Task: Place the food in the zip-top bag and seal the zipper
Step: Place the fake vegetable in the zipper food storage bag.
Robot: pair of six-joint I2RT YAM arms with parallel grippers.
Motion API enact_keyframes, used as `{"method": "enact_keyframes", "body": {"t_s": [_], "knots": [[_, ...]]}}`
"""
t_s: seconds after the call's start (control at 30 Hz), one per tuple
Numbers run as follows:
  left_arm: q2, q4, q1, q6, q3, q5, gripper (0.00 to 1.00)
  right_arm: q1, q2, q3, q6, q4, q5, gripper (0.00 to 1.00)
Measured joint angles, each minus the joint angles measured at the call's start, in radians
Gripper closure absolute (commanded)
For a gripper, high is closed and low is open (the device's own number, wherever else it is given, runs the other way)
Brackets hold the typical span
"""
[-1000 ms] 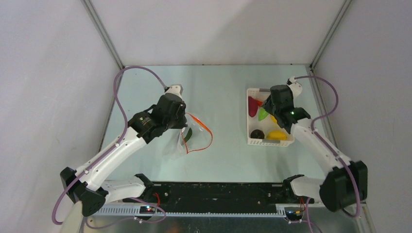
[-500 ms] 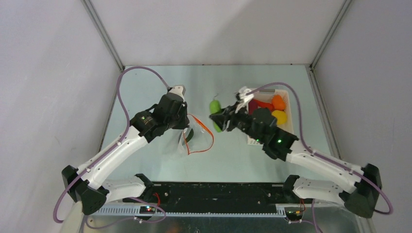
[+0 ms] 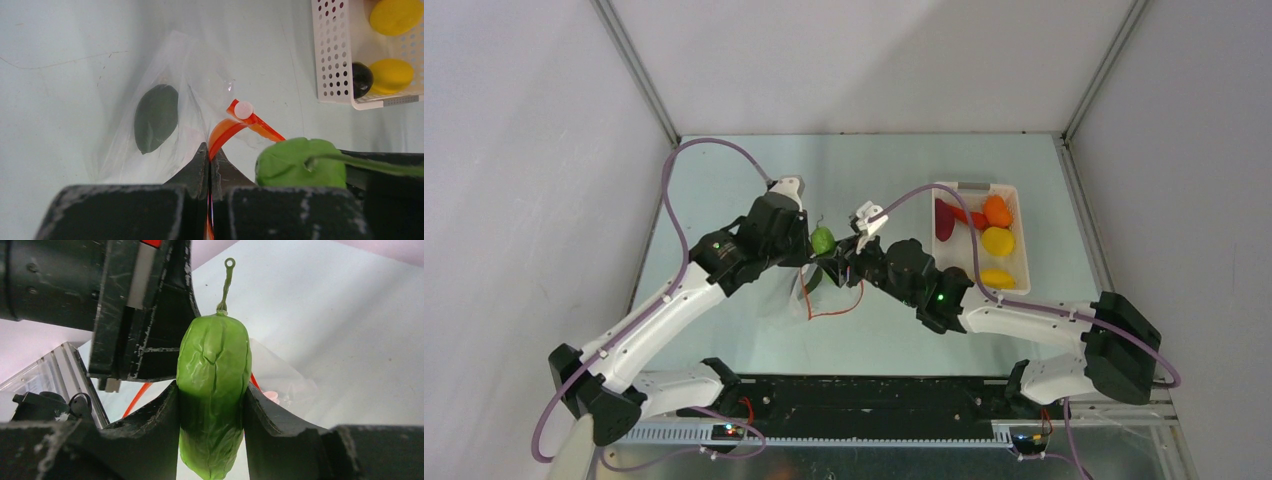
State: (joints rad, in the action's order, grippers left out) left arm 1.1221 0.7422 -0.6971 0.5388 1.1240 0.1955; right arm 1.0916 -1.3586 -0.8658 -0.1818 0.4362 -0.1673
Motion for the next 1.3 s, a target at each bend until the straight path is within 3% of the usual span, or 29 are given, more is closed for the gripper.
{"method": "enact_keyframes", "body": {"t_s": [0.53, 0.73, 1.07, 1.27, 1.3], "knots": [[-0.036, 0.004, 0.002, -0.007, 0.000, 0.011, 1.00, 0.061, -0.066, 0.000, -0.117, -0.092, -0.079, 0.89], [-0.041, 0.000, 0.002, -0.007, 0.000, 0.011, 1.00, 0.056, -0.158, -0.084, -0.191, -0.248, -0.074, 0.88], [-0.044, -0.006, 0.002, -0.007, 0.000, 0.002, 1.00, -0.084, -0.272, -0.317, -0.533, -0.625, -0.072, 0.76], [-0.045, -0.024, 0.002, -0.007, -0.004, -0.016, 1.00, -0.119, -0.308, -0.396, -0.672, -0.759, -0.079, 0.61], [-0.045, -0.024, 0.002, -0.007, -0.006, -0.016, 1.00, -0.119, -0.312, -0.405, -0.680, -0.769, -0.079, 0.55]]}}
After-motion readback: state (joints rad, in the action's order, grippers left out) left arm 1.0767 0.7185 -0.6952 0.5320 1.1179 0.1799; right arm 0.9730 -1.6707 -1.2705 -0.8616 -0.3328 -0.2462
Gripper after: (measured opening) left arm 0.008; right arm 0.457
